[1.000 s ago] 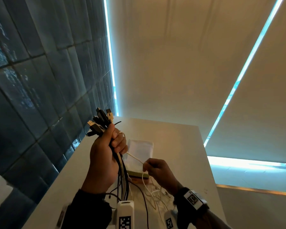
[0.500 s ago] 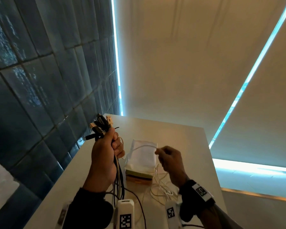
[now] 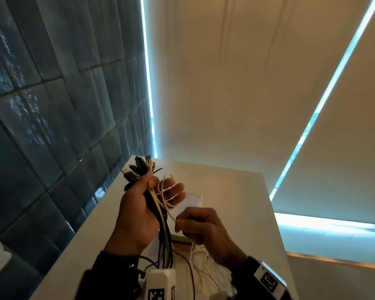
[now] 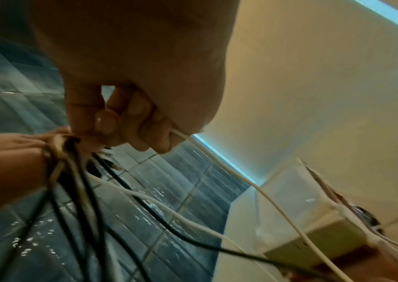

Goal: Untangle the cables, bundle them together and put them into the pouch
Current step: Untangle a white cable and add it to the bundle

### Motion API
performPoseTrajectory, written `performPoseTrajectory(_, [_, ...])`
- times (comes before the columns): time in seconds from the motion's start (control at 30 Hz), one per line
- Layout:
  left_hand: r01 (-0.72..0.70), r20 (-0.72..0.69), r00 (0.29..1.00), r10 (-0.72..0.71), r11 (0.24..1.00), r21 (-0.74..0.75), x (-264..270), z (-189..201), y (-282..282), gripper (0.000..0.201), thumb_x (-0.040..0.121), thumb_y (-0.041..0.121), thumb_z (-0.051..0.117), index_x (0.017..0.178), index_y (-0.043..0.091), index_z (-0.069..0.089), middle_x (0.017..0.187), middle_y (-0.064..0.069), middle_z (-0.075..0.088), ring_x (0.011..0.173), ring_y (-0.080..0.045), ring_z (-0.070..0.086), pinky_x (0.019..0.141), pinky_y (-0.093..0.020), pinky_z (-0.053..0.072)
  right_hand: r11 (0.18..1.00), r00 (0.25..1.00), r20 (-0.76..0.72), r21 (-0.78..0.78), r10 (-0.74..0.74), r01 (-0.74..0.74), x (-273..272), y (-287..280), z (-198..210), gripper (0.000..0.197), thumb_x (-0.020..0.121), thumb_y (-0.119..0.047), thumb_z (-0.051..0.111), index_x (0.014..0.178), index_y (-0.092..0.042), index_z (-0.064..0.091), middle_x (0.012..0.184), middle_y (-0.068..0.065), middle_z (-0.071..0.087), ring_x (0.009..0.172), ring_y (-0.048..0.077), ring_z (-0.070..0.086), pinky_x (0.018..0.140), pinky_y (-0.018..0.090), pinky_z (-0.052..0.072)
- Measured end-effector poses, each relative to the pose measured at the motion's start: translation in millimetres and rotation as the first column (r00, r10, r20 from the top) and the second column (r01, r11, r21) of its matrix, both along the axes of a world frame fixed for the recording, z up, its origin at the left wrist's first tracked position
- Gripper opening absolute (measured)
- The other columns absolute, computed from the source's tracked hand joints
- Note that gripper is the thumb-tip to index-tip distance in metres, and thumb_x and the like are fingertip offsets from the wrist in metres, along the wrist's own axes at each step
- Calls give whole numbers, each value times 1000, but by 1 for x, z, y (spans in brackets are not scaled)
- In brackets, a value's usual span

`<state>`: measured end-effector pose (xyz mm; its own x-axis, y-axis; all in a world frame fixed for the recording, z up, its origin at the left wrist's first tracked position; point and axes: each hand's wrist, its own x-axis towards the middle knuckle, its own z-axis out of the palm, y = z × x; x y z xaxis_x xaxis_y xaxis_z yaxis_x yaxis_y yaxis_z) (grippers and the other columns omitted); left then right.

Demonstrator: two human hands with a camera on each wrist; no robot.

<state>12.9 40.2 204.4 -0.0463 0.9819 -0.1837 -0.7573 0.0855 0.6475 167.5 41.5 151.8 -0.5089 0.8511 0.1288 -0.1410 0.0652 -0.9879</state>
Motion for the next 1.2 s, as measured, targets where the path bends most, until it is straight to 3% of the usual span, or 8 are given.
performPoseTrajectory(0.13, [5,-48,999,1,993,116,-9,11,2,35,97,32,41,64,18,39,65,-3,51,50,-12,45,49,-23,40,993,995,67,-83,-73,78,7,1,-28,19,96,-2,50,87,8,63,53,-12,57,46,-3,50,48,6,38])
performPoseTrajectory(0.3, [6,-127,992,11,992,130,-9,9,-1,36,98,31,40,64,20,37,57,4,36,46,-9,27,47,-23,28,980,955,223,14,-195,196,12,18,-68,26,98,-15,53,82,2,65,61,-12,54,54,-1,45,54,10,37])
performPoseTrajectory(0.67, [54,-186,982,-23,985,161,-17,9,-8,36,93,31,45,59,18,40,50,6,27,42,-7,23,46,-24,23,939,854,437,-56,-282,338,17,39,-123,27,95,-12,52,73,-12,66,66,-8,55,55,-4,46,55,10,38])
performPoseTrajectory(0.8, [24,-293,956,14,992,125,-16,4,-11,34,89,31,48,57,19,42,49,5,26,41,-8,22,46,-25,18,886,768,521,-45,-373,461,20,44,-123,26,92,-11,54,70,-9,68,63,-5,57,58,7,48,55,19,39])
performPoseTrajectory(0.87, [0,-335,942,28,997,82,-14,0,-9,36,94,29,45,59,18,41,50,5,26,41,-8,22,45,-25,19,825,738,470,-36,-484,564,19,47,-104,24,92,-13,56,73,-7,69,58,-2,55,50,9,45,46,21,37])
performPoseTrajectory(0.97, [-40,-355,934,39,999,7,-12,-9,-3,37,99,27,41,63,18,39,51,4,29,43,-9,25,45,-24,21,826,827,184,-102,-531,554,14,43,-56,17,93,-12,58,83,-2,68,57,1,50,45,9,38,40,21,31])
performPoseTrajectory(1.07, [-88,-357,932,66,995,-45,-5,-14,-1,36,99,27,43,65,16,40,53,1,42,48,-12,39,50,-25,29,906,906,-6,-2,-423,423,4,26,-12,15,95,-15,57,90,-4,66,61,2,51,48,8,38,44,20,30])
performPoseTrajectory(1.2, [-98,-381,923,61,992,-78,3,-12,-4,36,100,29,42,67,15,44,65,-8,68,64,-19,60,67,-31,42,970,980,-79,151,-181,191,-7,3,21,14,94,-15,56,86,-8,65,59,-1,50,50,10,38,46,17,31])
